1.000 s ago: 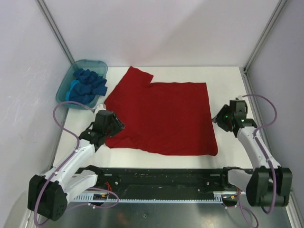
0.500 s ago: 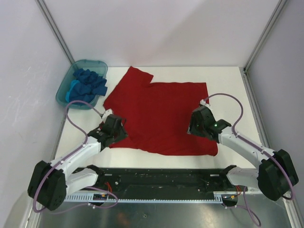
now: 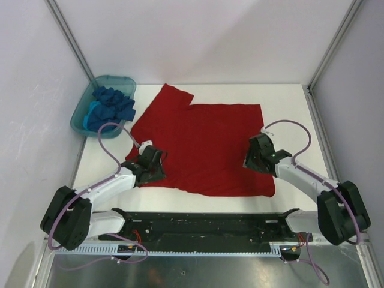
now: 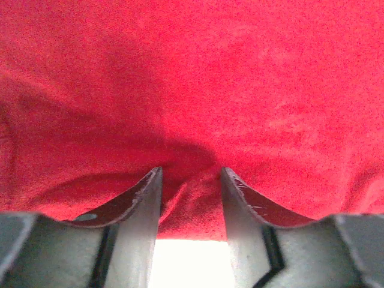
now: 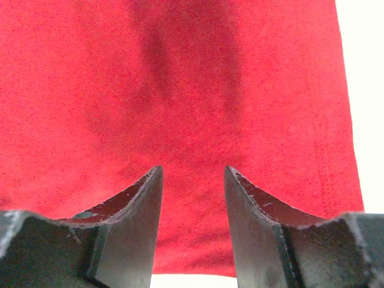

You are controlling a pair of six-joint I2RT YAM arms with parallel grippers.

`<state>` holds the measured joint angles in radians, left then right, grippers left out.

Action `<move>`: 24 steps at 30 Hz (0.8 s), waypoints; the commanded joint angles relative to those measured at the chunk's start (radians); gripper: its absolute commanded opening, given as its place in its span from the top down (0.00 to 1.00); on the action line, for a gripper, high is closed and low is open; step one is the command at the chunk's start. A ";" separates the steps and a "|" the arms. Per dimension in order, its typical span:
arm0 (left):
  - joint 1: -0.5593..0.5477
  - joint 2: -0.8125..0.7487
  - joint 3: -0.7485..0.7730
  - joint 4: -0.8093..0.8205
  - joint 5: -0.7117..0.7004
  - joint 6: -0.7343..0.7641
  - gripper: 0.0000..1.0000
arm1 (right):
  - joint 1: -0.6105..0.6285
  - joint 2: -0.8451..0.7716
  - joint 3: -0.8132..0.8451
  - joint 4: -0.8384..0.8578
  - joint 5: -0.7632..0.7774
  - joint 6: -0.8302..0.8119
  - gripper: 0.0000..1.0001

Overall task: Fold and stack the t-shirts
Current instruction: Grap the side of the flattened tshirt closest away from the robot with both arms

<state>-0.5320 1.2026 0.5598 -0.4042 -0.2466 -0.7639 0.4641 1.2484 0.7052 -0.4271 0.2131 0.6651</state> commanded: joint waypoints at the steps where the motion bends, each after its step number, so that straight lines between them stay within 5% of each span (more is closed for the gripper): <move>1: -0.018 0.007 0.040 0.034 0.029 0.043 0.56 | -0.045 0.077 -0.013 0.090 -0.022 -0.021 0.50; 9: -0.018 -0.042 0.036 0.034 0.048 0.054 0.87 | -0.123 0.199 -0.013 0.162 -0.059 -0.042 0.51; 14: -0.018 -0.145 0.041 0.015 0.036 0.047 0.98 | -0.157 0.268 -0.010 0.192 -0.068 -0.053 0.51; 24: -0.017 -0.374 0.047 -0.114 -0.047 0.005 1.00 | -0.218 0.369 0.033 0.189 -0.090 -0.062 0.51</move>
<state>-0.5434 0.9203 0.5655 -0.4572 -0.2268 -0.7338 0.2714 1.5417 0.7628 -0.1902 0.1127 0.6270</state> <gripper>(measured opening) 0.005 0.492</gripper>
